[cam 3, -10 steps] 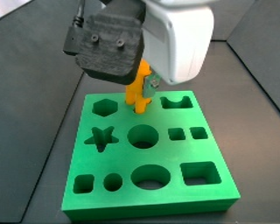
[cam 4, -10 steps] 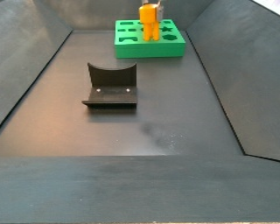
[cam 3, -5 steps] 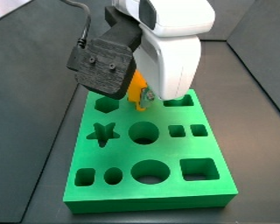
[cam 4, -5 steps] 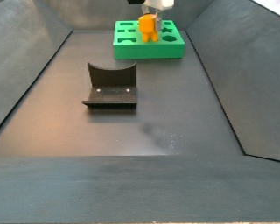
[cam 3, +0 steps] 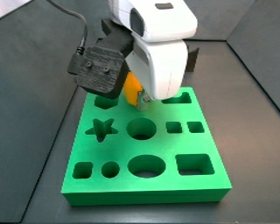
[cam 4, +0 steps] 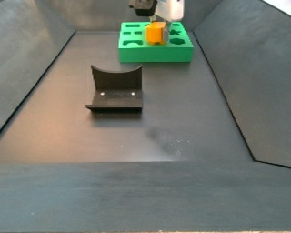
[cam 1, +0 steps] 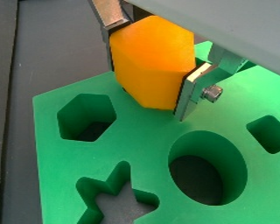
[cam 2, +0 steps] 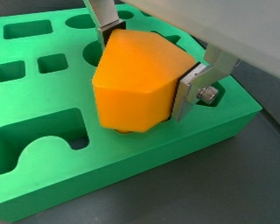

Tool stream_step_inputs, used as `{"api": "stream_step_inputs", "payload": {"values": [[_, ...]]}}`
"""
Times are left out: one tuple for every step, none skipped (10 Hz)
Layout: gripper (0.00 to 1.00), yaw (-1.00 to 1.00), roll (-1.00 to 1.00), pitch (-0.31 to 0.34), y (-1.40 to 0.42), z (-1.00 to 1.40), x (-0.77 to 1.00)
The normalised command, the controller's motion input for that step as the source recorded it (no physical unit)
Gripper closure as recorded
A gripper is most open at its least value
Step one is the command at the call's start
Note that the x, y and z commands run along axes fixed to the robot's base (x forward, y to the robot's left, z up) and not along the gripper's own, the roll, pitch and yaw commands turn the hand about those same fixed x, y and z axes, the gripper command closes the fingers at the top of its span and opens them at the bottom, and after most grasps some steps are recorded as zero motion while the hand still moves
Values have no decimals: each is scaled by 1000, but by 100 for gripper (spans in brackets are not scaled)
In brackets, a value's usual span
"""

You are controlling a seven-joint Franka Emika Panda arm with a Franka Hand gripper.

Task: Pick up the 3 prong object. Move up. Place the 3 prong object on the fixture. Regrasp the 3 prong object. Move to above the board. Insert the 3 prong object.
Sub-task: Insert the 3 prong object.

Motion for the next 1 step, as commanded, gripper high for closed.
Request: {"api": "stream_step_inputs", "payload": {"values": [[100, 0, -201, 0, 134, -60, 0]]}}
